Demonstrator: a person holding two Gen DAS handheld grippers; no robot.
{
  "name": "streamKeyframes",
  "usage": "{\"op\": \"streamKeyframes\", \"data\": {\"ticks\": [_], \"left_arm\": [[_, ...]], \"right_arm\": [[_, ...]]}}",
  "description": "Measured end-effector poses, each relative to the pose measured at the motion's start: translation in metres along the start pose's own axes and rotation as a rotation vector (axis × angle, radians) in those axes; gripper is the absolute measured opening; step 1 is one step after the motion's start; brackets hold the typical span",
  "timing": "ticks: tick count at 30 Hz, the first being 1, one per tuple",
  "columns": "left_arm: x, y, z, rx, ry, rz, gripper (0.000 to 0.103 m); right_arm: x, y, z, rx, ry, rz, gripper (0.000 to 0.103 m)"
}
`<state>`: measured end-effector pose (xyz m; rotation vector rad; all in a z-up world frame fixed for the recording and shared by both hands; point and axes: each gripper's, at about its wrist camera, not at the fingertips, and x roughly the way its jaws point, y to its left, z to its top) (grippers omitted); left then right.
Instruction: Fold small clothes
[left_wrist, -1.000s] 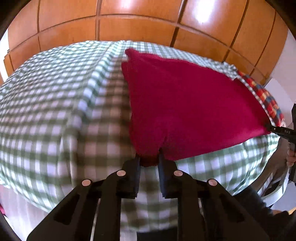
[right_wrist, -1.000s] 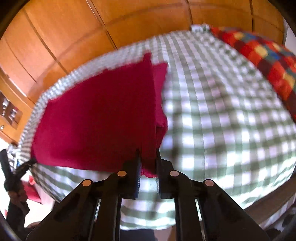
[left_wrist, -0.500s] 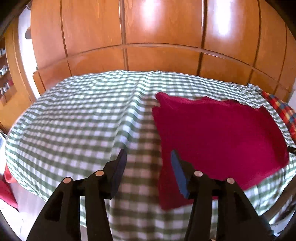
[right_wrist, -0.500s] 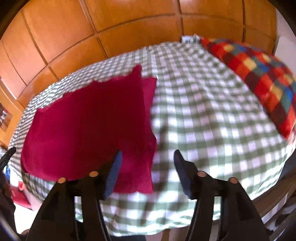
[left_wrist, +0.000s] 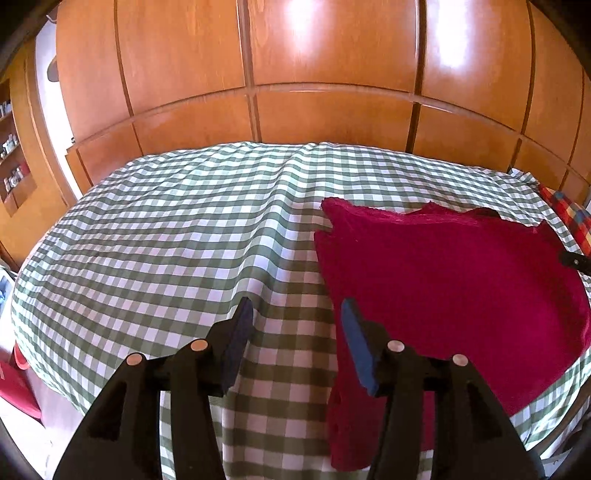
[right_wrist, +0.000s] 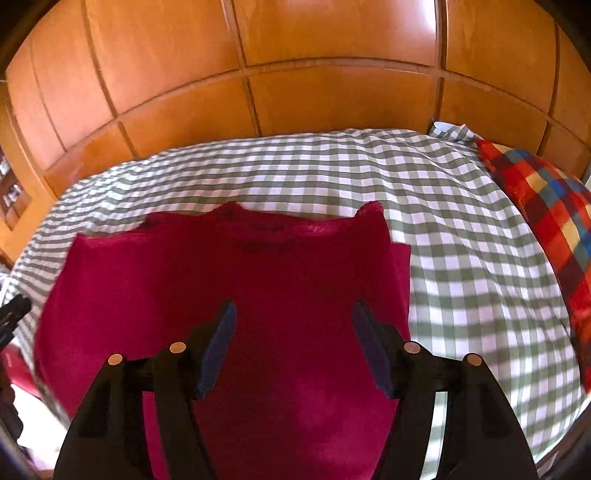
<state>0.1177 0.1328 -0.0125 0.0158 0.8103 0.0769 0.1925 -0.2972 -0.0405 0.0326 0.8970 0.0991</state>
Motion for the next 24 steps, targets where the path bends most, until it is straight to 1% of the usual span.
{"op": "streamKeyframes", "data": {"ticks": [1,4,7,9,10,11,14,17,19,21,22,23,24], "left_arm": [[0.002,0.0,0.001,-0.001,0.003,-0.001,0.049],[0.012,-0.001,0.004,0.001,0.018,-0.001,0.049],[0.026,0.001,0.007,-0.009,0.053,-0.025,0.049],[0.041,0.006,0.01,-0.05,0.09,-0.066,0.046],[0.047,0.01,0.012,-0.073,0.11,-0.095,0.043],[0.056,0.014,0.015,-0.108,0.137,-0.143,0.042],[0.069,0.022,0.025,-0.173,0.17,-0.223,0.042],[0.079,0.023,0.034,-0.221,0.184,-0.269,0.048],[0.088,0.022,0.041,-0.244,0.183,-0.295,0.048],[0.098,0.017,0.047,-0.251,0.193,-0.312,0.045],[0.104,0.011,0.05,-0.241,0.202,-0.321,0.035],[0.108,0.007,0.052,-0.222,0.203,-0.331,0.015],[0.109,0.001,0.055,-0.197,0.195,-0.318,0.008]], "right_arm": [[0.008,-0.004,0.001,0.003,0.009,-0.02,0.064],[0.027,-0.016,0.001,0.032,0.036,-0.04,0.064],[0.038,-0.025,-0.006,0.074,0.032,-0.014,0.066],[0.04,-0.028,-0.009,0.089,0.016,0.0,0.067],[0.04,-0.028,-0.011,0.09,0.006,0.005,0.068],[0.04,-0.029,-0.011,0.088,-0.001,0.007,0.068],[0.039,-0.031,-0.015,0.095,-0.026,0.022,0.068],[0.039,-0.032,-0.015,0.1,-0.035,0.031,0.069],[0.039,-0.031,-0.016,0.097,-0.039,0.031,0.069],[0.038,-0.031,-0.017,0.099,-0.045,0.031,0.069],[0.038,-0.031,-0.018,0.101,-0.049,0.032,0.069],[0.038,-0.031,-0.018,0.102,-0.052,0.033,0.069],[0.038,-0.031,-0.018,0.102,-0.056,0.032,0.069]]}}
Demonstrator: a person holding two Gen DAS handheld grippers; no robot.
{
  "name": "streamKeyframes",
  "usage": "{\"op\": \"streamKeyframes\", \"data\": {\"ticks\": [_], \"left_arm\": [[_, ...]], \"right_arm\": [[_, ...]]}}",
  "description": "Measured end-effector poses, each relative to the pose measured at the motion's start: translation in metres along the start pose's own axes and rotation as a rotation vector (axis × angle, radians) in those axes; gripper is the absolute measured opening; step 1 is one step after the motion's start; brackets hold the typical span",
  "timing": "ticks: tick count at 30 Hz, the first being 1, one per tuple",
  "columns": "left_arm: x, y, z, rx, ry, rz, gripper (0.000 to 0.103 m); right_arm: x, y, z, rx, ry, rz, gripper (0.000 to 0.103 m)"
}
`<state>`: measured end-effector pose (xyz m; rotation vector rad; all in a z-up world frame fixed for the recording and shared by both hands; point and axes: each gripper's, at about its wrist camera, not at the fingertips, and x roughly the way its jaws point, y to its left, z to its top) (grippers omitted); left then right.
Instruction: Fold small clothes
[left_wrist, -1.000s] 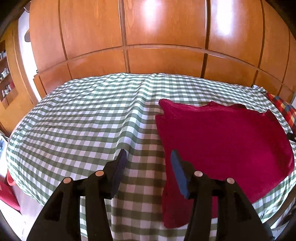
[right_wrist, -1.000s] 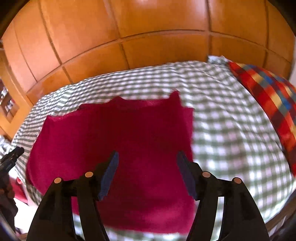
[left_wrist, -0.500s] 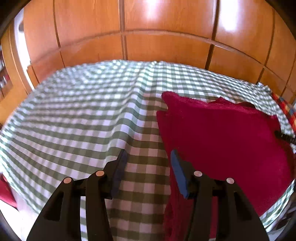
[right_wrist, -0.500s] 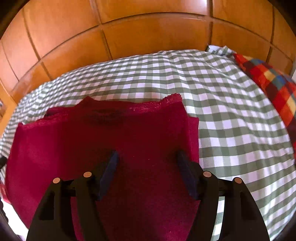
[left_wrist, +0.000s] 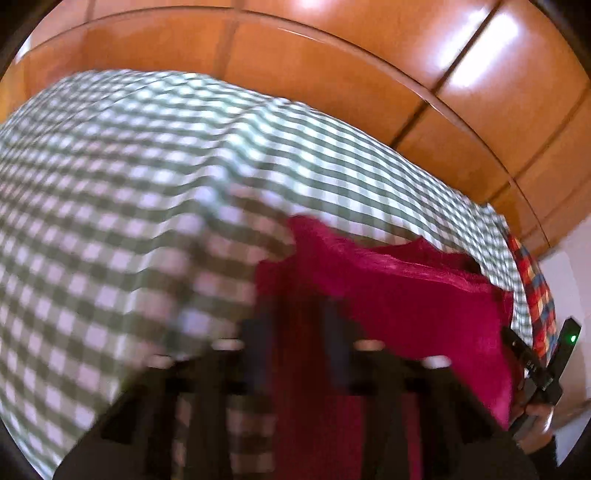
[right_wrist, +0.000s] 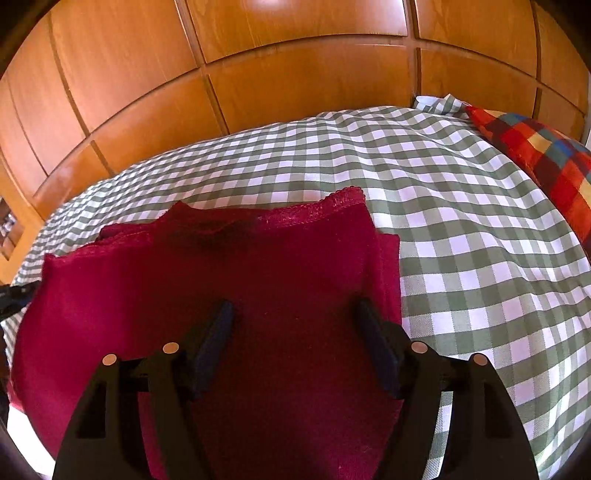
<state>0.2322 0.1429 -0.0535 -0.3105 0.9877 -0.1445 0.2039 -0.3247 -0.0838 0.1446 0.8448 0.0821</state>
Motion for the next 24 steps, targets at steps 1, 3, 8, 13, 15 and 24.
{"op": "streamKeyframes", "data": {"ticks": [1,3,8,13,15,24], "left_arm": [[0.002,-0.009,-0.001,0.033,-0.031,0.098,0.003],[0.012,-0.013,-0.006,0.05,-0.047,0.261,0.0],[0.028,0.011,-0.015,-0.082,-0.018,0.282,0.002],[-0.002,-0.005,-0.018,-0.013,-0.103,0.374,0.019],[-0.022,-0.011,-0.021,-0.006,-0.161,0.38,0.027],[-0.069,-0.047,-0.055,0.086,-0.253,0.311,0.039]], "right_arm": [[0.0,0.0,-0.001,0.001,-0.006,0.0,0.069],[0.0,0.0,-0.002,0.003,-0.016,-0.002,0.07],[0.001,0.001,-0.004,0.003,-0.027,-0.003,0.07],[0.0,0.002,-0.006,0.009,-0.036,-0.007,0.071],[0.0,0.002,-0.006,0.01,-0.039,-0.008,0.071],[0.0,0.003,-0.006,0.005,-0.043,-0.017,0.071]]}}
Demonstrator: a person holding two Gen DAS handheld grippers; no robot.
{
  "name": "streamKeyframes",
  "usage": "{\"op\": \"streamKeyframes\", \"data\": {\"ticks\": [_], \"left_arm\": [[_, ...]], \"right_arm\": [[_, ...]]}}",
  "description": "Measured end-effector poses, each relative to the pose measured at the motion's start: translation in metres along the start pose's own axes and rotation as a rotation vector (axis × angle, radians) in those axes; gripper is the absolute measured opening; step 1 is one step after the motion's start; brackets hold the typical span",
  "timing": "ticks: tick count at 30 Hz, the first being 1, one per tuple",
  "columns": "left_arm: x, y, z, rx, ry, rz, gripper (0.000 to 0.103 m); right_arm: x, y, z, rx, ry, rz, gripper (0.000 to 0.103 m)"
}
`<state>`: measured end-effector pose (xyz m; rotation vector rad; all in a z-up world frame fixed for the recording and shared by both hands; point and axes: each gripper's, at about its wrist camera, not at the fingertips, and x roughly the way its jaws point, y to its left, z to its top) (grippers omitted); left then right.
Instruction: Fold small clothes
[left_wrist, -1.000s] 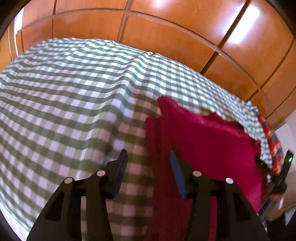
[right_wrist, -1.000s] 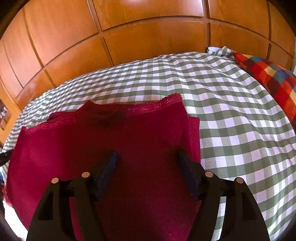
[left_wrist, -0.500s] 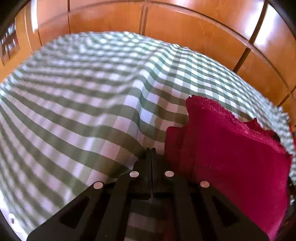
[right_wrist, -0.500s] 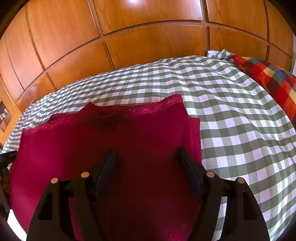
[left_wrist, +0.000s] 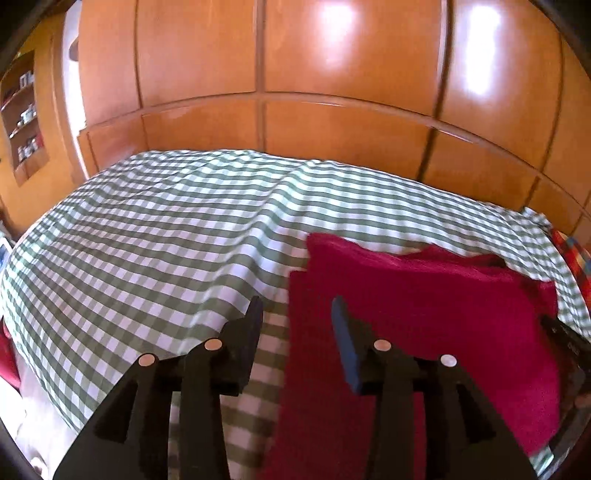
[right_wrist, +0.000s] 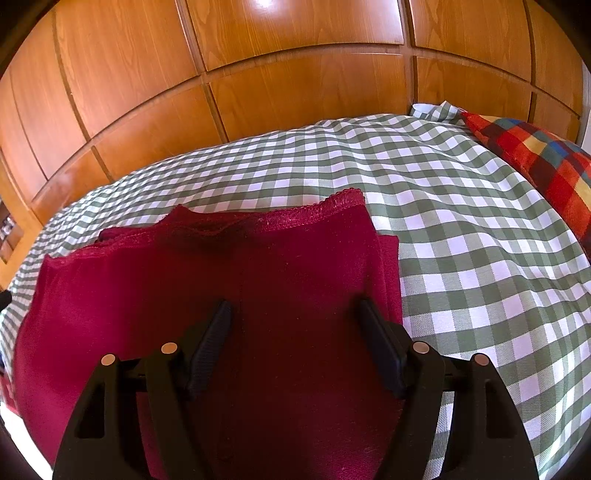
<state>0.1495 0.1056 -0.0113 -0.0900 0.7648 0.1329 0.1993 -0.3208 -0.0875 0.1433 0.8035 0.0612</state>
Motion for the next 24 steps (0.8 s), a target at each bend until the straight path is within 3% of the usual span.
{"op": "streamKeyframes", "data": {"ticks": [8,17,20,24], "left_arm": [[-0.009,-0.023,-0.024,0.066,0.03,-0.026,0.039],[0.009,-0.03,-0.042,0.12,0.083,0.004,0.039],[0.004,-0.03,-0.039,0.117,0.078,0.001,0.039],[-0.007,-0.029,-0.037,0.11,0.056,-0.019,0.039]], "right_arm": [[0.0,0.0,0.0,-0.001,0.001,0.001,0.071],[0.0,0.001,0.005,0.008,0.038,-0.001,0.071],[-0.009,-0.001,0.011,0.02,0.074,0.03,0.077],[-0.036,-0.012,0.012,0.071,0.056,0.087,0.077]]}}
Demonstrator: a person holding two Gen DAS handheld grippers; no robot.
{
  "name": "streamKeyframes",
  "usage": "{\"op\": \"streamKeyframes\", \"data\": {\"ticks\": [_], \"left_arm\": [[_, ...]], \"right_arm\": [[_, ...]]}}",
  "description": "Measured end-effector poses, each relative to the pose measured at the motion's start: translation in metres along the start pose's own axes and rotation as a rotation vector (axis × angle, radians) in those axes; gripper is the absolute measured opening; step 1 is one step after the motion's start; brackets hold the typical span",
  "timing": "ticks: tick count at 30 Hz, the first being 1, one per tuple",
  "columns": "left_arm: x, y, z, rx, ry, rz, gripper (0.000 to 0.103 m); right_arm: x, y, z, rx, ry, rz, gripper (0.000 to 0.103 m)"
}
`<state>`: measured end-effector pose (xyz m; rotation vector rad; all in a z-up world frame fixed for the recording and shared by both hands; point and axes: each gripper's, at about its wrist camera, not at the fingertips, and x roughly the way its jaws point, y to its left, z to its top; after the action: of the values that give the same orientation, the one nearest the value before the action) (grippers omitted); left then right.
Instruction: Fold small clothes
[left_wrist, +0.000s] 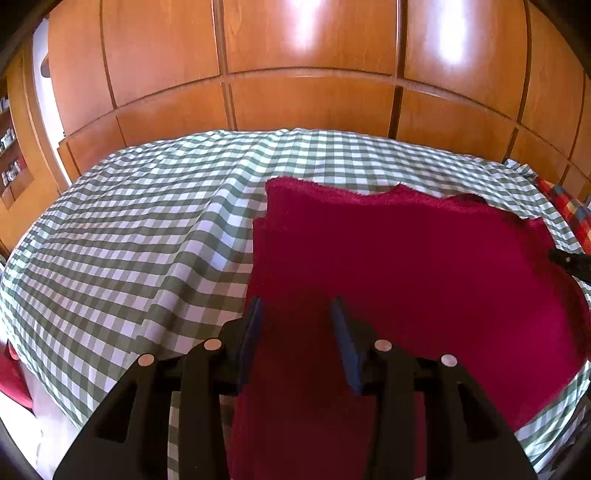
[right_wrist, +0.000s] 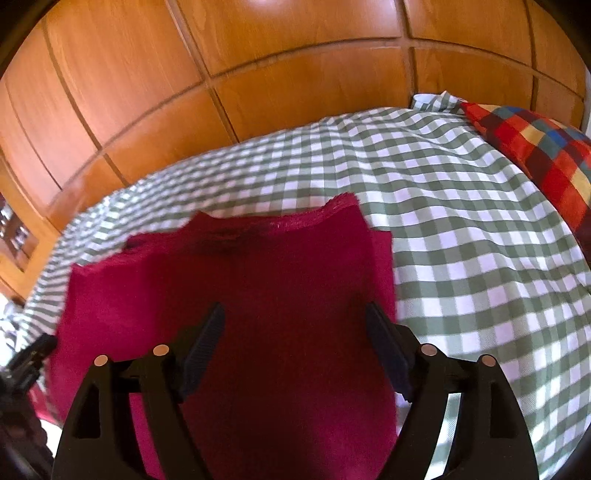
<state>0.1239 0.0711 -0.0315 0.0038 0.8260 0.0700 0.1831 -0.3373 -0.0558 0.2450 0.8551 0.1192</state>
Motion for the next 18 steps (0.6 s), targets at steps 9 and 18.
{"op": "streamKeyframes", "data": {"ticks": [9,18], "left_arm": [[-0.015,-0.015,0.002,0.022,-0.022,-0.068,0.045],[-0.013,-0.044,0.001,0.073,-0.003,-0.128,0.045]], "right_arm": [[-0.024,-0.057,-0.029,0.192,0.05,0.096,0.082],[-0.02,-0.069,-0.054,0.269,0.11,0.304,0.082]]}}
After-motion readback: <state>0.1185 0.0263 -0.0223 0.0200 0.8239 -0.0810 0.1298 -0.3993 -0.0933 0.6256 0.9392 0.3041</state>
